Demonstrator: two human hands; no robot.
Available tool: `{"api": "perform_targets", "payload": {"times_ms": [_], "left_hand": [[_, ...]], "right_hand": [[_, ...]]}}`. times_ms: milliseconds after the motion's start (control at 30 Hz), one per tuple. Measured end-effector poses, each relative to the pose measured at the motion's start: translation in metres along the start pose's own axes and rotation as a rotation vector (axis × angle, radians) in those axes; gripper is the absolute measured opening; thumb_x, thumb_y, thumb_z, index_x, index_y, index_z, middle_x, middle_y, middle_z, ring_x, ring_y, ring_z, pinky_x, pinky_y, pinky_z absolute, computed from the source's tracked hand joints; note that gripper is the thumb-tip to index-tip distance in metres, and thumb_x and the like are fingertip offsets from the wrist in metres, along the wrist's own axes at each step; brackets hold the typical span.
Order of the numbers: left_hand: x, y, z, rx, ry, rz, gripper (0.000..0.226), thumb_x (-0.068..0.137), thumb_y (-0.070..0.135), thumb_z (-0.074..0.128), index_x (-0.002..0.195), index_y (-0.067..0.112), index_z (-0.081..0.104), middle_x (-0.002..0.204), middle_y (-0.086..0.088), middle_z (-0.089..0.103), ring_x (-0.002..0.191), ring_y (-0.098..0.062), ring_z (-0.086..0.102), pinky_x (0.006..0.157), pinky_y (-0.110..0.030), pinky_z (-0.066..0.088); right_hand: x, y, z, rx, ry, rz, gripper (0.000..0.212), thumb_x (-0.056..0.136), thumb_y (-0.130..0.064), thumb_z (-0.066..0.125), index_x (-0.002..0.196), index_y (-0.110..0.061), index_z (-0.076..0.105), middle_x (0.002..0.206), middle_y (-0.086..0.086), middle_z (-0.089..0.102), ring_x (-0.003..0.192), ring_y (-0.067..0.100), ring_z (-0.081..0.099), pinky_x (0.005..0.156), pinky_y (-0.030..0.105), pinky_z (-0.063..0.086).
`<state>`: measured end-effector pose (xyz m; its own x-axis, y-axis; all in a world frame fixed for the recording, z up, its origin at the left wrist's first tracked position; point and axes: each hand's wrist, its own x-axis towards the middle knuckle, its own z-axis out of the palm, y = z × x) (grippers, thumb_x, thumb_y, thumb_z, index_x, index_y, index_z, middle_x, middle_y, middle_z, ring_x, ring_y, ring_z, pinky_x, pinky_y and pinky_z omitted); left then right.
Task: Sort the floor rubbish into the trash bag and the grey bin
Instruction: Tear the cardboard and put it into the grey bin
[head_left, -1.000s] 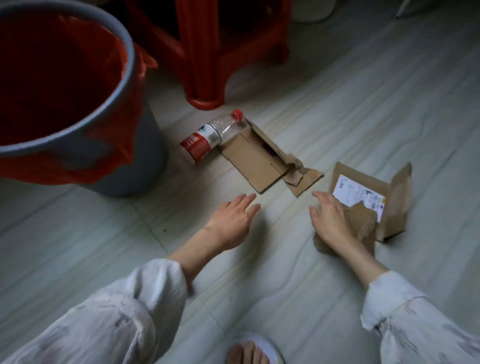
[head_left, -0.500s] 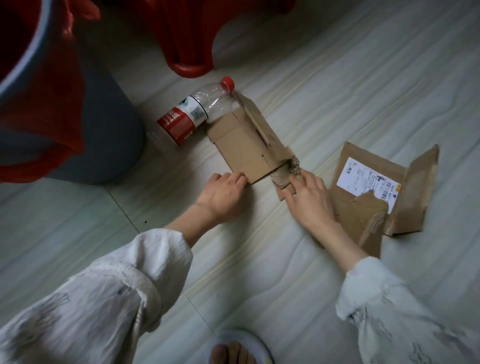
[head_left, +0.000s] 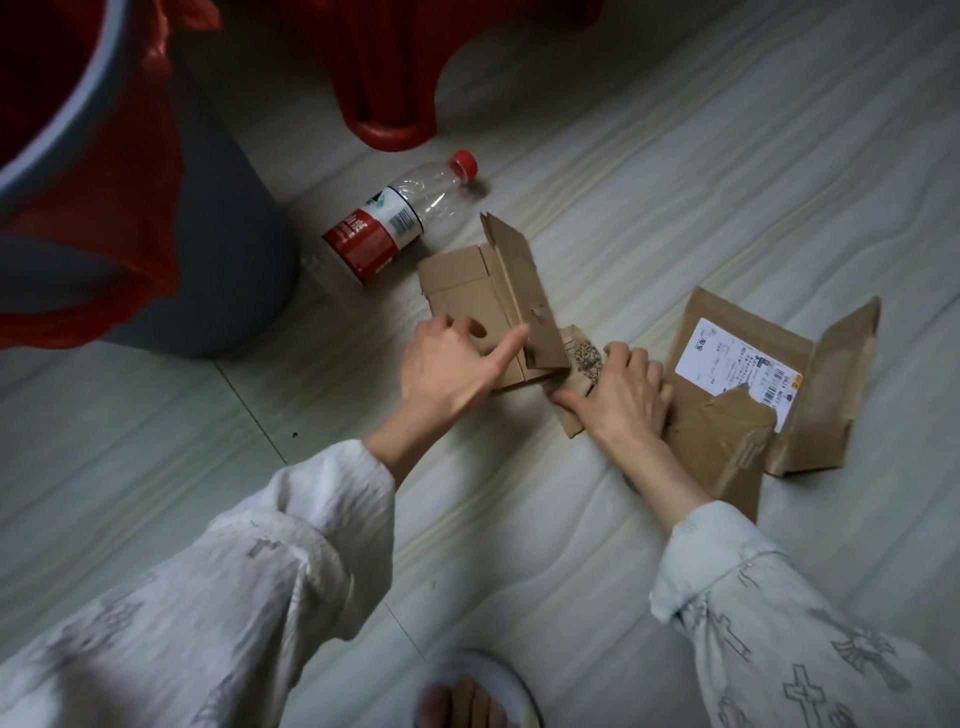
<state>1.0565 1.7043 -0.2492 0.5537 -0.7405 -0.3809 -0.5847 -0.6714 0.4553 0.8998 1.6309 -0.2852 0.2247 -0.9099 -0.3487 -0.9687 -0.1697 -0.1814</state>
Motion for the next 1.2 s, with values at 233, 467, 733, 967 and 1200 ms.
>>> {"api": "perform_targets", "payload": {"times_ms": [233, 467, 733, 967, 1200], "left_hand": [[0.013, 0.031, 0.003, -0.558, -0.198, -0.233, 0.016, 0.081, 0.022, 0.068, 0.091, 0.011, 0.061, 0.086, -0.005, 0.064, 0.065, -0.013, 0.056, 0.043, -0.016, 0.043], [-0.007, 0.025, -0.040, -0.741, -0.226, -0.227, 0.020, 0.088, 0.014, 0.060, 0.108, 0.011, 0.061, 0.103, -0.006, 0.062, 0.096, -0.019, 0.059, 0.091, -0.035, 0.050], [-0.020, 0.055, -0.145, -0.799, -0.031, 0.123, 0.024, 0.093, 0.012, 0.052, 0.116, 0.009, 0.060, 0.102, -0.002, 0.063, 0.093, -0.013, 0.058, 0.088, -0.029, 0.050], [-0.052, 0.017, -0.252, -0.688, 0.447, 0.380, 0.025, 0.093, 0.010, 0.050, 0.115, 0.010, 0.061, 0.098, 0.007, 0.060, 0.089, -0.002, 0.055, 0.072, -0.003, 0.041], [-0.080, -0.072, -0.321, -0.713, 0.555, 0.309, 0.021, 0.088, 0.013, 0.058, 0.106, 0.020, 0.066, 0.100, 0.002, 0.069, 0.097, -0.012, 0.062, 0.093, -0.039, 0.049]], "right_hand": [[-0.010, -0.004, -0.017, -0.055, 0.042, -0.045, 0.045, 0.081, -0.035, 0.067, 0.115, -0.007, 0.056, 0.120, 0.013, 0.047, 0.117, 0.032, 0.045, 0.093, 0.041, 0.037], [-0.020, -0.004, -0.066, 0.306, 0.222, 0.047, 0.035, 0.088, -0.021, 0.062, 0.117, -0.001, 0.058, 0.121, 0.018, 0.051, 0.115, 0.035, 0.047, 0.091, 0.038, 0.039], [-0.033, -0.063, -0.157, 0.646, 0.407, -0.032, 0.032, 0.091, -0.023, 0.057, 0.115, -0.002, 0.058, 0.117, 0.016, 0.060, 0.112, 0.032, 0.051, 0.089, 0.031, 0.037], [-0.066, -0.155, -0.206, 0.969, 0.444, -0.193, 0.018, 0.087, -0.022, 0.062, 0.100, -0.010, 0.063, 0.088, -0.001, 0.061, 0.088, 0.019, 0.057, 0.074, 0.024, 0.039], [-0.100, -0.253, -0.230, 1.676, -0.155, -0.325, 0.009, 0.086, -0.004, 0.060, 0.088, -0.010, 0.066, 0.071, -0.002, 0.073, 0.070, 0.011, 0.070, 0.070, 0.024, 0.056]]}}
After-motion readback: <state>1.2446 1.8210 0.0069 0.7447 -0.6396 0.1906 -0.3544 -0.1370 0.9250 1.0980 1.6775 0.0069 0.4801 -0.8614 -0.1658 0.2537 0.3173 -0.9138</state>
